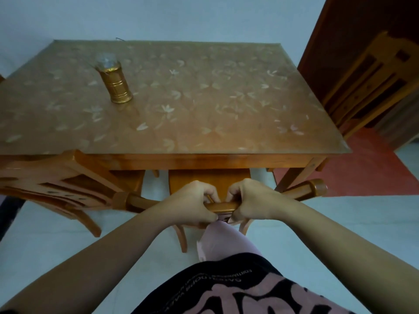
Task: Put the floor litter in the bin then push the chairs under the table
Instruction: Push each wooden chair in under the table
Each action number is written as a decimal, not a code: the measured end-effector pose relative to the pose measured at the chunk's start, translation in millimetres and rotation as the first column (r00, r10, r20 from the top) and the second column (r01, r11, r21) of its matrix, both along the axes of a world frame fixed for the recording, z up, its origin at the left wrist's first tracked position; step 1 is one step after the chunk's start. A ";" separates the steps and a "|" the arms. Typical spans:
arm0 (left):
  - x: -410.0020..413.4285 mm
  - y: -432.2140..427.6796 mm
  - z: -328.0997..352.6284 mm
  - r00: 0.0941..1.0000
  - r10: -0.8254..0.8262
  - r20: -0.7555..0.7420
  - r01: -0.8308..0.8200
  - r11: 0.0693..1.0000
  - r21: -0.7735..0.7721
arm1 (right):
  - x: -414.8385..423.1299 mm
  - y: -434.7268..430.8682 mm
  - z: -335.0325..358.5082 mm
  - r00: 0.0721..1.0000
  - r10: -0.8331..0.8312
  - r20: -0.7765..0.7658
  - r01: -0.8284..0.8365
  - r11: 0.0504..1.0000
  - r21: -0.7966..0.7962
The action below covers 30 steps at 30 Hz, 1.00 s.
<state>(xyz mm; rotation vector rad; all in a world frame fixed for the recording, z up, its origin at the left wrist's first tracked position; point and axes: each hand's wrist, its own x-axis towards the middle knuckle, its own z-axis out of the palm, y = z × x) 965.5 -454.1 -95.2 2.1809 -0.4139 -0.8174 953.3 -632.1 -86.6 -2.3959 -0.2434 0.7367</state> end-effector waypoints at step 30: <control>58.5 60.5 -14.1 0.998 -0.030 -0.051 0.030 0.999 0.011 | 55.1 61.4 -18.2 0.998 -0.013 -0.061 0.014 1.000 0.015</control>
